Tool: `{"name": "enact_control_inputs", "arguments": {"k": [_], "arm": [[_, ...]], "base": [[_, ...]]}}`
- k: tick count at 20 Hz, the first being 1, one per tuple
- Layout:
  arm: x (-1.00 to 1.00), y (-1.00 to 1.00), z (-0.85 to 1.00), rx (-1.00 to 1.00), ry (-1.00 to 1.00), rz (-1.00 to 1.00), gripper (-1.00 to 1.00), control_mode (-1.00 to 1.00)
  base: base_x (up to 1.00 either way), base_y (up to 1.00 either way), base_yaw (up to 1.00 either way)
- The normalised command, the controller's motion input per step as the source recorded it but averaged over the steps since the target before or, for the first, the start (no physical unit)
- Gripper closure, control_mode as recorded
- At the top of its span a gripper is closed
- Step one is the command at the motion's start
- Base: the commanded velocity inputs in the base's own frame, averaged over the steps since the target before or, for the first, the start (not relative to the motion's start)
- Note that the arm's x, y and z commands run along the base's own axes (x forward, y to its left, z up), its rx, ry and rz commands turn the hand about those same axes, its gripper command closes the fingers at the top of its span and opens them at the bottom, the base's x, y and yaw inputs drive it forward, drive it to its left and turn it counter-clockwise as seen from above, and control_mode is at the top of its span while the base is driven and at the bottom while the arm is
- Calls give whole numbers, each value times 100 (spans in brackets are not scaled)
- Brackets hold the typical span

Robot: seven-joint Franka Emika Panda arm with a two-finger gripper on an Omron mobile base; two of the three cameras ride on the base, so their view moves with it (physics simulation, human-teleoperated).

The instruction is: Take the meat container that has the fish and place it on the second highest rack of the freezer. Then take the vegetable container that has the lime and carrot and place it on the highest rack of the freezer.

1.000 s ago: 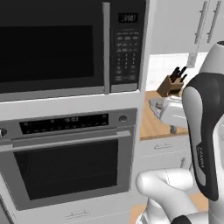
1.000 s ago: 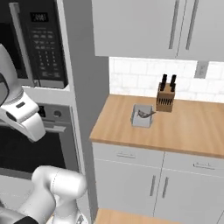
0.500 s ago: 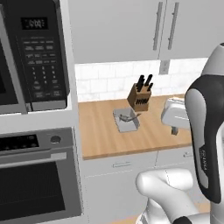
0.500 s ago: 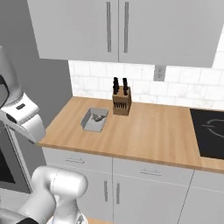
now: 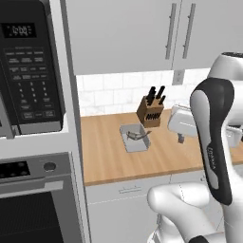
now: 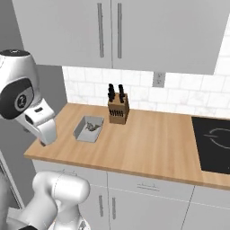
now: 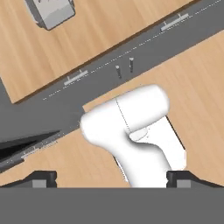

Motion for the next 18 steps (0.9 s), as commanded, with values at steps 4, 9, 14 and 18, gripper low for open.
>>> {"name": "enact_control_inputs", "arguments": {"k": [4, 9, 14, 18], "arm": [[100, 2, -70, 0, 5, -38, -100, -100], [100, 0, -71, 0, 10, -34, -100, -100], [100, 8, -61, 0, 6, -15, -100, -100], [99, 13, -52, 0, 0, -7, -100, -100]], "base": [[0, 0, 0], [0, 0, 0], [0, 0, 0], [0, 0, 0]]}}
